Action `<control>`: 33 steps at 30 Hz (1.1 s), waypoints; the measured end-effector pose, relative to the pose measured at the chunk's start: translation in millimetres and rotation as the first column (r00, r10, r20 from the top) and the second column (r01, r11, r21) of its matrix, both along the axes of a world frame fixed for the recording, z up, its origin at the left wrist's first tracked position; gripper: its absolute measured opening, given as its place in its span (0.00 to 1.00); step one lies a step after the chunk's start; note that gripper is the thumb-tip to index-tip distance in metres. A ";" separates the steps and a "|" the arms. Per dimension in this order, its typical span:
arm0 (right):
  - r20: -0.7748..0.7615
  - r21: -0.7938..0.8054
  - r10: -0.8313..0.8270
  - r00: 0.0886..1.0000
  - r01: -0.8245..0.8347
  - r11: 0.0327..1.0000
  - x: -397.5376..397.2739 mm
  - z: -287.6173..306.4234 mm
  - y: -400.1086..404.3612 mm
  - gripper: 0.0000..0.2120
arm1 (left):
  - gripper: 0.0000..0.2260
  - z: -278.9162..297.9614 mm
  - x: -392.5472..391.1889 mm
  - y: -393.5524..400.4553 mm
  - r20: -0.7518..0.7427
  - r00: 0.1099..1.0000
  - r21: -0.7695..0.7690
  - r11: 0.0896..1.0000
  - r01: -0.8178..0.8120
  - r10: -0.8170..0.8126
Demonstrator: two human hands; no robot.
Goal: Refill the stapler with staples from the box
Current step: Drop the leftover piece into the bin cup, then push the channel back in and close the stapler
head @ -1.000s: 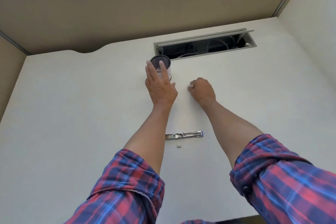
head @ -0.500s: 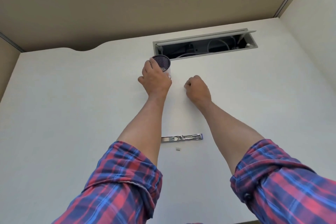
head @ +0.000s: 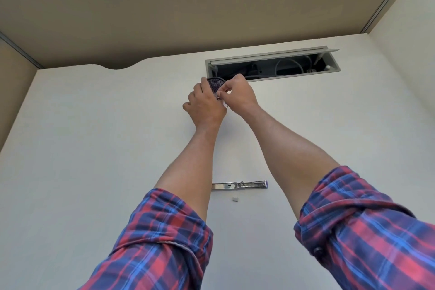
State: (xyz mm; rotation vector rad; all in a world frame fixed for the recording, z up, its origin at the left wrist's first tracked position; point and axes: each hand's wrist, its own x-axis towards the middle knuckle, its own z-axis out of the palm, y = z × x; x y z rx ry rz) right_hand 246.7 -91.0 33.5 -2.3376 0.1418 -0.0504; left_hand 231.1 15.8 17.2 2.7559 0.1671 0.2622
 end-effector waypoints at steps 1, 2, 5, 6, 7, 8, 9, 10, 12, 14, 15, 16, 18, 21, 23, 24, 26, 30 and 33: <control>-0.006 -0.001 -0.006 1.000 0.006 1.000 0.8 -0.4 0.4 0.05 | 0.31 -0.2 -0.3 0.0 0.005 1.000 -0.003 1.000 0.001 -0.001; -0.015 -0.009 -0.009 1.000 0.009 1.000 2.1 -0.4 0.8 0.05 | 0.30 -0.4 -0.3 0.3 0.011 1.000 -0.005 1.000 0.002 -0.002; -0.046 -0.039 -0.001 0.999 0.000 0.999 5.8 1.2 0.3 0.06 | 0.29 -0.2 0.4 0.9 0.016 1.000 -0.005 1.000 0.009 -0.009; -0.056 -0.040 0.002 0.998 -0.004 0.999 6.6 1.7 0.0 0.06 | 0.29 -0.2 0.5 1.1 0.017 1.000 -0.002 1.000 0.011 -0.011; -0.064 -0.038 0.002 0.998 -0.005 0.999 7.2 1.7 -0.1 0.06 | 0.28 -0.2 0.4 1.3 0.020 1.000 0.000 1.000 0.012 -0.012; -0.070 -0.038 0.000 0.998 -0.003 0.999 7.6 1.3 -0.1 0.06 | 0.27 -0.2 0.1 1.5 0.025 1.000 0.000 1.000 0.013 -0.013; -0.073 -0.040 -0.002 0.997 -0.001 0.999 7.8 0.5 0.0 0.07 | 0.27 -0.5 -0.2 1.7 0.030 0.999 -0.001 1.000 0.014 -0.014; -0.072 -0.042 -0.004 0.997 0.001 0.999 8.0 -0.3 0.2 0.08 | 0.26 -0.7 -0.4 1.8 0.034 0.999 -0.003 1.000 0.016 -0.016; -0.066 -0.038 -0.011 0.998 0.008 0.999 7.4 -2.2 0.3 0.09 | 0.25 -0.2 -1.0 2.0 0.036 0.999 -0.009 1.000 0.019 -0.019; -0.062 -0.018 -0.022 0.998 0.021 1.000 6.5 -4.0 0.0 0.09 | 0.24 0.8 -1.1 2.4 0.036 0.999 -0.008 1.000 0.024 -0.024; -0.058 -0.002 -0.025 0.998 0.025 1.000 5.7 -4.6 0.1 0.09 | 0.23 1.3 -1.2 3.0 0.036 0.999 -0.009 1.000 0.028 -0.028; -0.049 0.020 -0.027 0.998 0.028 0.999 4.1 -5.0 0.0 0.09 | 0.23 2.1 -1.6 3.6 0.035 0.999 -0.008 0.999 0.034 -0.034; -0.012 0.090 -0.035 0.999 0.036 0.995 -0.6 -5.3 -0.9 0.08 | 0.24 3.3 -2.9 4.8 0.023 0.999 -0.004 0.999 0.045 -0.045; 0.049 0.194 -0.066 0.997 0.055 0.979 -12.8 -7.2 -5.3 0.05 | 0.29 6.0 -8.7 7.1 -0.004 0.999 0.010 0.999 0.048 -0.048; 0.078 0.238 -0.088 0.993 0.067 0.969 -23.4 -9.9 -10.7 0.05 | 0.30 7.9 -16.6 8.2 -0.006 0.999 0.027 0.999 0.047 -0.047; 0.093 0.255 -0.100 0.991 0.073 0.964 -29.5 -11.2 -13.0 0.04 | 0.29 8.9 -21.8 9.3 -0.001 0.999 0.034 0.998 0.050 -0.050; 0.122 0.279 -0.110 0.986 0.072 0.958 -44.5 -13.3 -17.0 0.04 | 0.25 11.0 -35.5 11.9 0.022 0.998 0.014 0.998 0.065 -0.065; 0.212 0.257 -0.035 0.977 -0.022 0.966 -83.3 -18.0 -22.5 0.05 | 0.15 9.3 -75.3 19.5 0.059 0.981 -0.033 0.982 0.187 -0.185; 0.287 0.213 0.051 0.956 -0.116 0.970 -120.9 -21.5 -26.8 0.06 | 0.08 0.5 -113.8 27.2 0.080 0.953 -0.089 0.950 0.298 -0.292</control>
